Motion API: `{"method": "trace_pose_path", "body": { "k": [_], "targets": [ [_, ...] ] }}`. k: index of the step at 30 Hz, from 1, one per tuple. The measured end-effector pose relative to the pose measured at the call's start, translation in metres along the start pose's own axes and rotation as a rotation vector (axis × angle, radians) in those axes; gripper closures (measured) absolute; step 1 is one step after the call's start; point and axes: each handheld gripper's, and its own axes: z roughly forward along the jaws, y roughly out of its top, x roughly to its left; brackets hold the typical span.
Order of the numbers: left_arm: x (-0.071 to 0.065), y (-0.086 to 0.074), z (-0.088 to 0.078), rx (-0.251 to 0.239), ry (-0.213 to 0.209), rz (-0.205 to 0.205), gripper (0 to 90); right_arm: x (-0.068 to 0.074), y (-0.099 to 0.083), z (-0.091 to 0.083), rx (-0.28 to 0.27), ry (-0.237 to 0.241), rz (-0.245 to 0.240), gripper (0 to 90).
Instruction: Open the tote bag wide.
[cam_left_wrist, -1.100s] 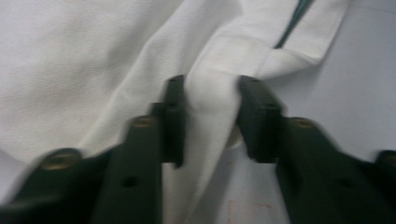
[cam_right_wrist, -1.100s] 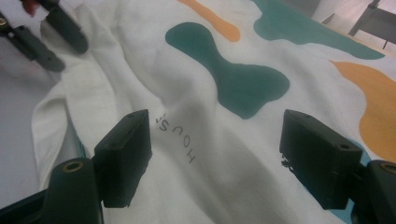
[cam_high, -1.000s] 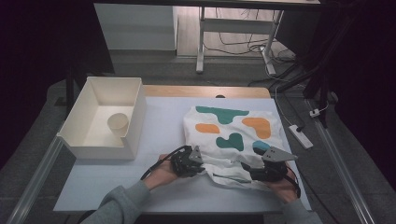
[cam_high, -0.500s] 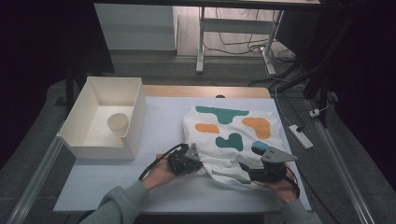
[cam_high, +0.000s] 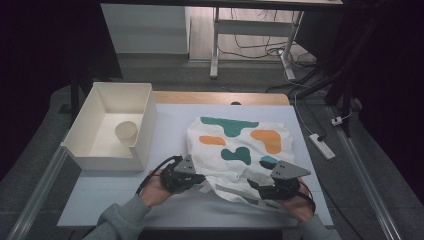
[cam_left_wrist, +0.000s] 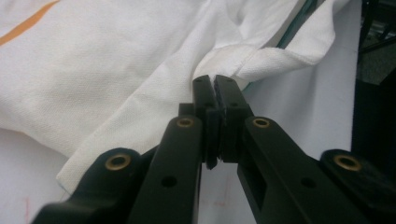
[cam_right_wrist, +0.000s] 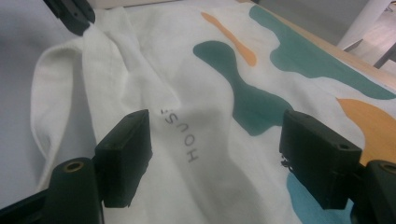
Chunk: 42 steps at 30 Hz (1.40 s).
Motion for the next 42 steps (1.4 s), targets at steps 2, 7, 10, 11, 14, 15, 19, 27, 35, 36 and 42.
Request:
{"method": "trace_pose_path", "body": {
  "k": [2,7,10,11,14,15,19,27,35,36,42],
  "targets": [
    [0.0,-0.003,-0.006,-0.005,0.005,-0.011,87.7,0.001,0.0,0.0,0.0,0.004,-0.001,25.7],
    [-0.001,-0.013,-0.014,-0.012,0.008,-0.036,87.6,0.009,0.005,0.004,-0.001,0.046,-0.012,26.2],
    [-0.001,-0.017,-0.017,-0.011,0.009,-0.046,87.6,0.014,0.006,0.007,0.008,0.068,-0.02,26.3],
    [0.0,-0.018,-0.017,-0.012,0.01,-0.049,87.6,0.015,0.007,0.008,0.011,0.073,-0.021,26.3],
    [0.002,-0.019,-0.016,-0.011,0.01,-0.057,87.6,0.018,0.008,0.01,0.012,0.086,-0.02,26.8],
    [0.002,-0.019,-0.014,-0.008,0.011,-0.059,87.5,0.022,0.01,0.01,0.008,0.101,-0.021,27.5],
    [0.005,-0.018,-0.011,-0.011,0.01,-0.072,87.6,0.031,0.017,0.011,0.0,0.134,-0.037,29.0],
    [0.01,-0.018,-0.008,-0.012,0.002,-0.092,87.6,0.054,0.028,0.018,0.028,0.232,-0.051,34.6],
    [0.012,-0.018,-0.006,-0.011,-0.008,-0.1,87.6,0.077,0.029,0.033,0.146,0.297,-0.092,47.0],
    [0.012,-0.017,-0.006,-0.012,-0.008,-0.102,87.6,0.078,0.029,0.034,0.153,0.298,-0.094,48.1],
    [0.012,-0.017,-0.004,-0.002,-0.008,-0.097,87.5,0.076,0.025,0.038,0.187,0.286,-0.087,50.7]
  ]
}}
